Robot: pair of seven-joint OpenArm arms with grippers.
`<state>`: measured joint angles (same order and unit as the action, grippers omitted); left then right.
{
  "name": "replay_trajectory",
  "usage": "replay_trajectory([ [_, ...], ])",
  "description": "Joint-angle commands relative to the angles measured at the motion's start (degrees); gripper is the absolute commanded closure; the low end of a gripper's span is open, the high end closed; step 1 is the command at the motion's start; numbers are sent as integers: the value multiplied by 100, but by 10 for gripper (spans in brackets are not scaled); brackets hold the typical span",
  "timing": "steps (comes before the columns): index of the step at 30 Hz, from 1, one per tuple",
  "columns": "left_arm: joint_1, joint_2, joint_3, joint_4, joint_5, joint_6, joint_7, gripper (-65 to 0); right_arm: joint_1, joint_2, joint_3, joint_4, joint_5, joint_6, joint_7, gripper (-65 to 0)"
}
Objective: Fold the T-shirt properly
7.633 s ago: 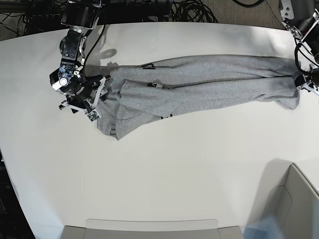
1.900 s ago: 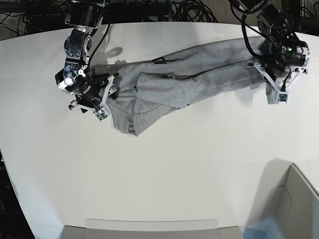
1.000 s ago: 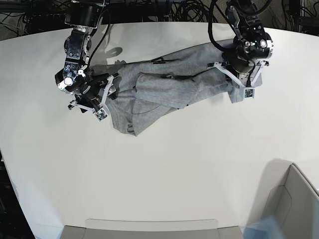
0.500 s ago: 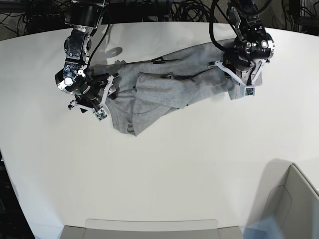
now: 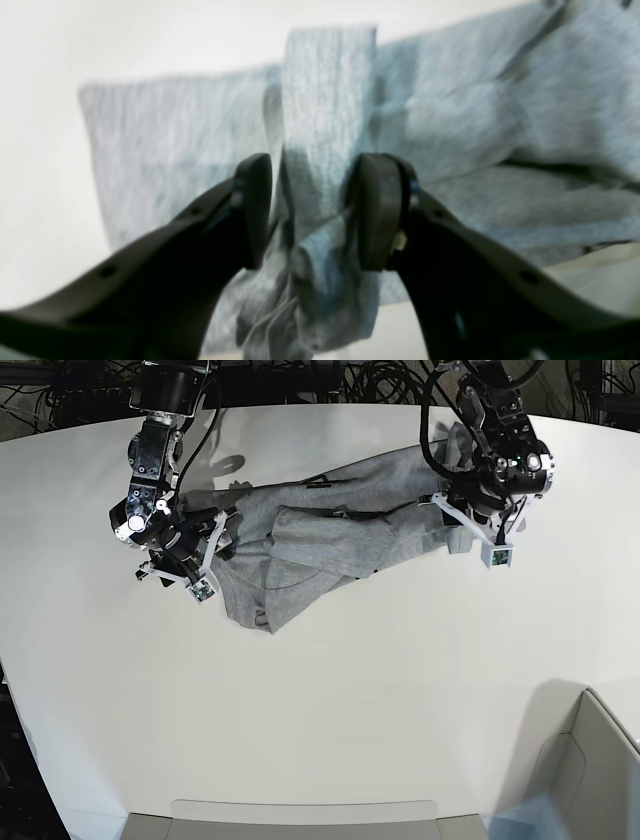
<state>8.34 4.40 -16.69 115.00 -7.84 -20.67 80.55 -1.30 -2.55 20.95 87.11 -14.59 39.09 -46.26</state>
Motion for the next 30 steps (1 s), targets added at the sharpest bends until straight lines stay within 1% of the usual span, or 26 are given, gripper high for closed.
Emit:
replay_trajectory([
  [1, -47, -14, 126, 109, -74, -171, -55, -269, -59, 57, 37, -39, -515, 91, -495, -338],
  [2, -47, -14, 231, 118, -74, -417, -55, -262, -59, 57, 37, -39, -515, 91, -495, -338],
  [3, -47, -14, 293, 118, -74, -733, -55, -245, -59, 57, 37, -39, -515, 91, -495, -338],
  [6, -47, 21, 451, 118, -74, -1648, -55, -168, -50, 57, 37, -39, -515, 91, -495, -338],
  [7, -47, 21, 513, 118, -74, -1903, -55, -144, -50, 57, 37, -39, -515, 91, -495, -338],
  [10, -65, 21, 609, 118, -74, -1933, -55, -70, -41, 57, 37, -39, -515, 91, -495, -338],
  [14, -328, 21, 583, 118, -74, -1933, -55, -2, -41, 57, 37, -39, -515, 91, -495, -338],
  [17, -522, -14, 574, 118, -65, -1933, -55, 0, -41, 57, 37, -39, -515, 91, -495, -338],
  [20, -979, 4, 618, 118, -65, -1933, -55, 0, -41, 48, 37, -39, -497, 91, -495, -338],
  [22, -1243, 21, 645, 118, -74, -1933, -55, 0, -41, -57, 37, -39, -506, 91, -495, -338],
  [23, -1313, 21, 733, 109, -74, -1933, -55, 0, -41, -84, 37, -39, -515, 91, -495, -338],
  [25, -1348, -67, 1172, 109, -56, -1933, -55, 0, -41, -93, 37, -39, -515, 91, -495, -338],
  [27, -1120, -383, 1603, 91, -38, -1933, -55, 0, -41, -93, 37, -39, -515, 91, -495, -338],
  [30, -671, -700, 1805, 100, -38, -1933, -55, 0, -50, -66, 37, -39, -515, 91, -495, -338],
])
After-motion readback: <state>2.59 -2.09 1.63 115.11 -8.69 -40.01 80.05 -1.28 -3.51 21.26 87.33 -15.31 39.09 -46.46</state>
